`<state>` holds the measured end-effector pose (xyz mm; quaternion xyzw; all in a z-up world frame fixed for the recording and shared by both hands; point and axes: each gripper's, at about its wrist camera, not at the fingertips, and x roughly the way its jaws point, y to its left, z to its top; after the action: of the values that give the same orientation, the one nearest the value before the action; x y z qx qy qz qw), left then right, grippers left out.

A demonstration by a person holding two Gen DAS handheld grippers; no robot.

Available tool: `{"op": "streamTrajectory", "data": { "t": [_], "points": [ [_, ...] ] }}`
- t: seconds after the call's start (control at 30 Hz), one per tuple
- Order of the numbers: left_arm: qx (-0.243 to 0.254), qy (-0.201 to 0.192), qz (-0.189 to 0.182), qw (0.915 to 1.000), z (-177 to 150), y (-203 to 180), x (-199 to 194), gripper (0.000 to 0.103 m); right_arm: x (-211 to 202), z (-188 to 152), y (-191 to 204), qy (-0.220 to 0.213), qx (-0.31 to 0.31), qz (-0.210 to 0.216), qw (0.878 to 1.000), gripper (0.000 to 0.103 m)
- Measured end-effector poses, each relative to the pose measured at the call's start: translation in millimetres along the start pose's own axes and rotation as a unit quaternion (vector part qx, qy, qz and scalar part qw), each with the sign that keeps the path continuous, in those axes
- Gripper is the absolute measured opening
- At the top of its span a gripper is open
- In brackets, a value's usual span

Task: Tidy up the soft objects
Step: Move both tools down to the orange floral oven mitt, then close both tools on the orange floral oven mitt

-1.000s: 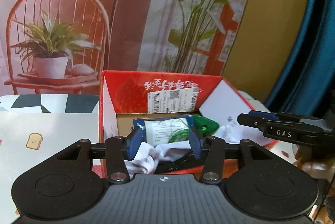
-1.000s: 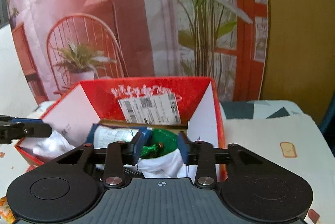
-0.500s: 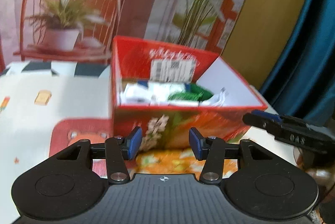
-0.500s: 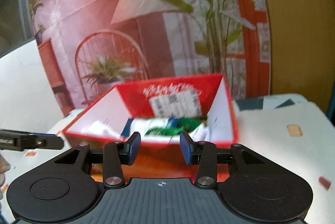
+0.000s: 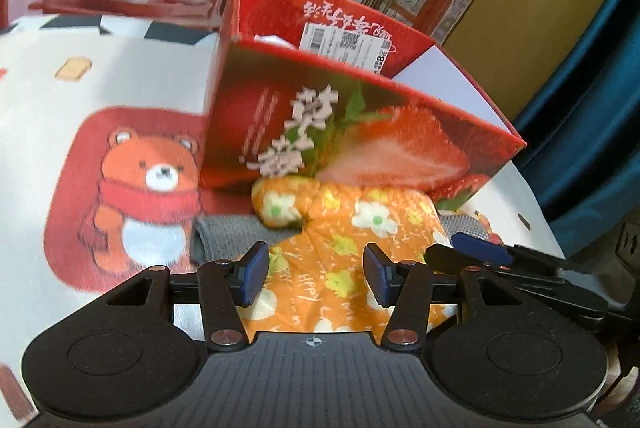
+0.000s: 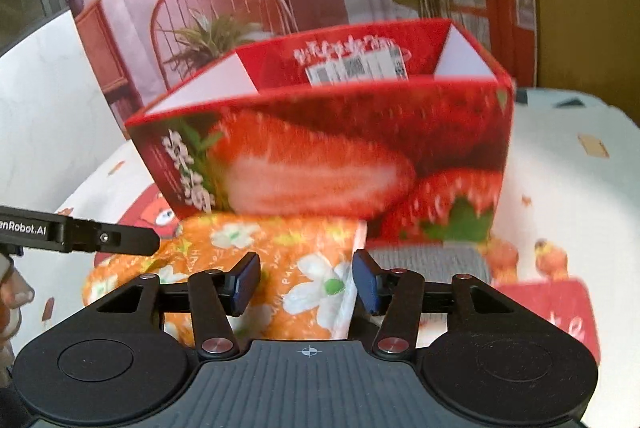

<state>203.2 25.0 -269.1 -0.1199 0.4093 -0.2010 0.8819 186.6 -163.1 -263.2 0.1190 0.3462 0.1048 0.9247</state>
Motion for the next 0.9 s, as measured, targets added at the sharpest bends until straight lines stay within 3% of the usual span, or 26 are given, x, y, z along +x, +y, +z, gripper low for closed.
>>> {"op": "streamTrajectory", "data": {
  "t": [0.43, 0.7, 0.9],
  "points": [
    [0.009, -0.021, 0.013, 0.9996, -29.8, -5.7, -9.2, 0.054, -7.3, -24.6, -4.7, 0.005, 0.028, 0.012, 1.0, 0.049],
    [-0.016, -0.034, 0.023, 0.999, -29.8, -2.2, -18.6, 0.054, -11.2, -29.4, 5.2, -0.003, -0.039, -0.004, 0.999, 0.043],
    [-0.034, -0.051, 0.033, 0.9976, -26.6, 0.7, -27.0, 0.054, -11.6, -29.9, 5.1, -0.002, -0.039, -0.002, 0.999, 0.042]
  ]
}}
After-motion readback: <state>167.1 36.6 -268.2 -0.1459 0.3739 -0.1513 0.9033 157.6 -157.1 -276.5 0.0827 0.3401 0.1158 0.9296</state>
